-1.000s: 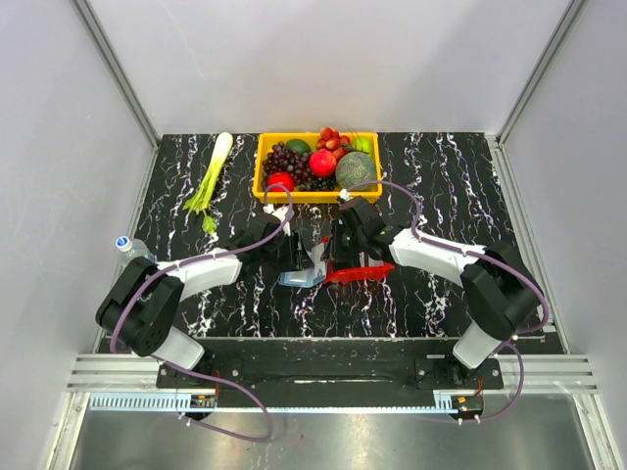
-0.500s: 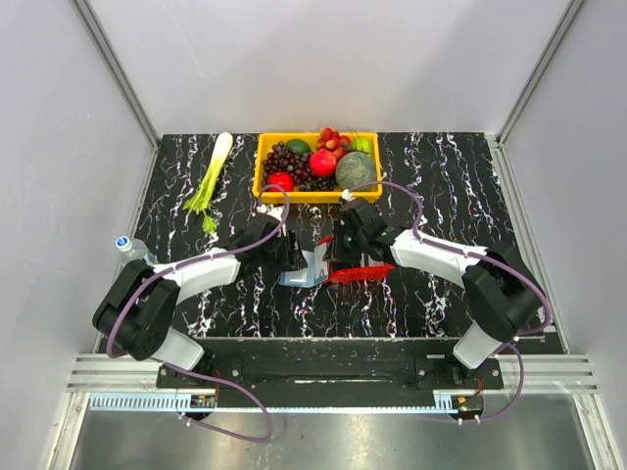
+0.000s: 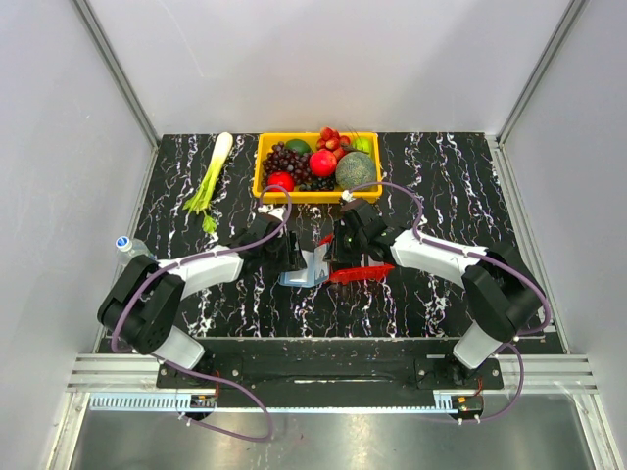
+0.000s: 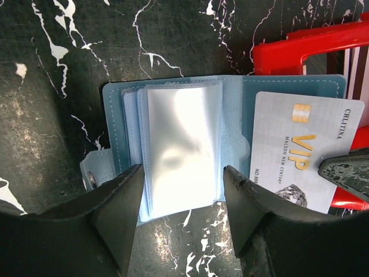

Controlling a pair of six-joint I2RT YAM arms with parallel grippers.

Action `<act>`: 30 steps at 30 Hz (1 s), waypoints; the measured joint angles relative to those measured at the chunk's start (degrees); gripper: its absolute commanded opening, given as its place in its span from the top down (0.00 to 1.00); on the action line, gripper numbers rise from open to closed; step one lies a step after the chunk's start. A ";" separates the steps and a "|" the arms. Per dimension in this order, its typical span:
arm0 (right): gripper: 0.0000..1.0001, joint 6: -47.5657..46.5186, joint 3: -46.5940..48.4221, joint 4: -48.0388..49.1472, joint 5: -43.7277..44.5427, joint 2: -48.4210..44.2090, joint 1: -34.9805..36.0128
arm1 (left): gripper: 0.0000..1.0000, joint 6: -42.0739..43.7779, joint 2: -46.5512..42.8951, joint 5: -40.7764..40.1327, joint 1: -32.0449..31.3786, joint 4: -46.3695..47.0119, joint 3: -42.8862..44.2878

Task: Put the credit cards into the card holder
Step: Insert the credit card into the card holder.

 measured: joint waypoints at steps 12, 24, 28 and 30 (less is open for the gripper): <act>1.00 0.00 -0.13 0.00 -0.07 0.00 0.00 | 0.48 -0.02 0.76 1.66 -0.76 1.29 0.00; 1.00 0.00 -0.13 -0.02 -0.09 0.00 0.00 | 0.71 0.26 0.76 1.77 -1.07 0.92 1.51; 1.00 -0.02 -0.13 -0.15 0.55 -0.28 0.00 | 0.76 0.42 0.76 2.01 -1.14 0.96 2.38; 1.00 -0.15 -0.13 -0.70 1.42 -1.03 0.00 | 0.76 0.44 0.76 2.40 -1.18 1.01 2.71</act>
